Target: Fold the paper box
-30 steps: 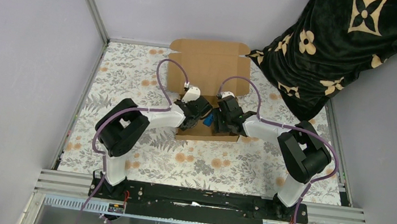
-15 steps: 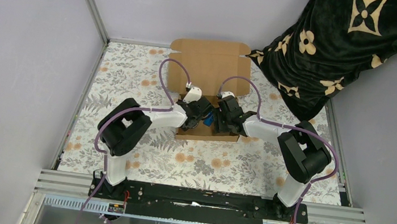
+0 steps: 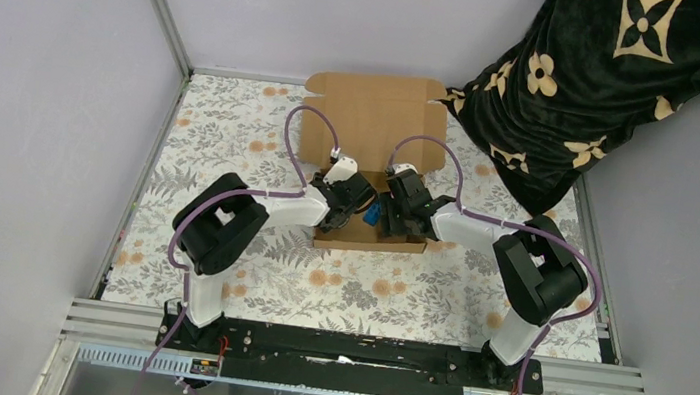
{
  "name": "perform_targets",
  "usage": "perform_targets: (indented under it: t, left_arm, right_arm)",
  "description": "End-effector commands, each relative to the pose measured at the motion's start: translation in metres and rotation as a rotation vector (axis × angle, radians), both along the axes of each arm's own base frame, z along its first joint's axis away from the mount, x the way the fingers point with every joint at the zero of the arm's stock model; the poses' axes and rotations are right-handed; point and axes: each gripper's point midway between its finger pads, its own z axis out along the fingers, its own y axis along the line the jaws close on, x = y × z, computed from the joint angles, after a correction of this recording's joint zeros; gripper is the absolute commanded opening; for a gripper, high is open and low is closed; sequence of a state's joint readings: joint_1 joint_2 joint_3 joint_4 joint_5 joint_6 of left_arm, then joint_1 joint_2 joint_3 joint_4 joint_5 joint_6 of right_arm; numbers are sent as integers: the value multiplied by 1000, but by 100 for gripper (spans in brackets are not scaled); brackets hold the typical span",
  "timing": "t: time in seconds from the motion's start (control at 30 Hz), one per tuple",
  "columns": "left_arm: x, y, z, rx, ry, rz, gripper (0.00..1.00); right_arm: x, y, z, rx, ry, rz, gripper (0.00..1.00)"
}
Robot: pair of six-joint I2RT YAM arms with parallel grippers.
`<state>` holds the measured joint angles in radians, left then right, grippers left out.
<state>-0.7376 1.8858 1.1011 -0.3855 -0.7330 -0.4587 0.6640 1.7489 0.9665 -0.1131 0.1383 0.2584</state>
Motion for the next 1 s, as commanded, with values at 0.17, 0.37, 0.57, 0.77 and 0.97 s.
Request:
perform_targets:
  t: [0.17,0.37,0.57,0.77,0.97]
  left_arm:
    - [14,-8,25,-68,-73,-41,50]
    - [19,-23,44,-149,-105,-97,54]
    - [21,-29,54,-199,-117,-119,56]
    - [26,-29,71,-245,-142,-123,57]
    - [30,-34,99,-302,-180,-152,58]
  right_arm:
    - [-32,-28,-12,-94,133,-6,62]
    - [-24,-18,9,-49,96,7,63]
    - [-16,6,37,62,53,72,67]
    - [-8,26,77,178,-32,123,73]
    - [2,27,126,215,-138,145,74]
